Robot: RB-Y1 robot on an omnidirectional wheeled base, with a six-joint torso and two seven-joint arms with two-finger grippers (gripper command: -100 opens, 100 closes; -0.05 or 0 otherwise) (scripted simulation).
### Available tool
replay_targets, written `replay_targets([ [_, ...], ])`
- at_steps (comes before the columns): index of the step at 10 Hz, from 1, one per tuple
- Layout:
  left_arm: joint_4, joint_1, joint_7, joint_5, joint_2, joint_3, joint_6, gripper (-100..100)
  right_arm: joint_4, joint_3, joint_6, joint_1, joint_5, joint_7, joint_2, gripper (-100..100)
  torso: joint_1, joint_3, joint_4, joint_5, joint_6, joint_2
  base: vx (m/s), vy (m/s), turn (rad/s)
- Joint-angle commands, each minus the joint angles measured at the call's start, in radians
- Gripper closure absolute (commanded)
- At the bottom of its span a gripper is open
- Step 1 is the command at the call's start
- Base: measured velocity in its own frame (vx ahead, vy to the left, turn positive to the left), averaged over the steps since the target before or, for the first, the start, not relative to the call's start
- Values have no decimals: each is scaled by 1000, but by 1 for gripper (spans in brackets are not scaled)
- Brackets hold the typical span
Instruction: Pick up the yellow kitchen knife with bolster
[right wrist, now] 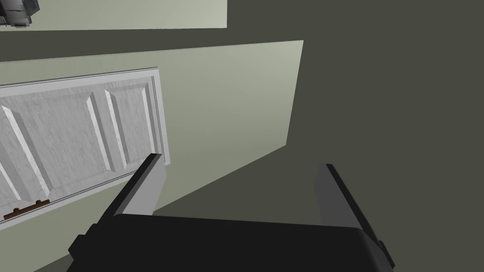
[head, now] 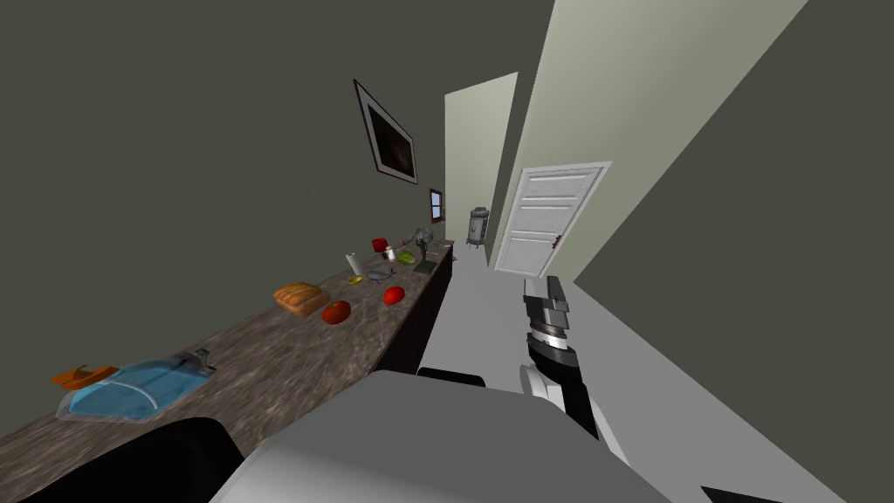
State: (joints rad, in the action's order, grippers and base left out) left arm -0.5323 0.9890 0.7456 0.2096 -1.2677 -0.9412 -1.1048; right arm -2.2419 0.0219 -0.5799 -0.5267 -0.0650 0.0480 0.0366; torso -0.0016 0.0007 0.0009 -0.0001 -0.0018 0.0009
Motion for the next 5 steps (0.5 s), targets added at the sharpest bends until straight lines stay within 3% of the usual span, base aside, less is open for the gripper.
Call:
replay_targets([
  [1,6,-11,-10,-14,32,4,26,-100,0,0,0,0,0,0,0,0,0,0,0,0,0,0,27,41,-13],
  [2,0,-7,-5,-9,19,2,18,-100,0,0,0,0,0,0,0,0,0,0,0,0,0,0,11,18,-3],
  [3,-1,-8,-7,-10,21,3,22,100,0,0,0,0,0,0,0,0,-1,0,0,0,0,0,0,0,0],
  [5,0,-7,-8,-11,20,1,23,100,0,0,0,0,0,0,0,0,-2,0,1,-1,0,0,0,0,0],
])
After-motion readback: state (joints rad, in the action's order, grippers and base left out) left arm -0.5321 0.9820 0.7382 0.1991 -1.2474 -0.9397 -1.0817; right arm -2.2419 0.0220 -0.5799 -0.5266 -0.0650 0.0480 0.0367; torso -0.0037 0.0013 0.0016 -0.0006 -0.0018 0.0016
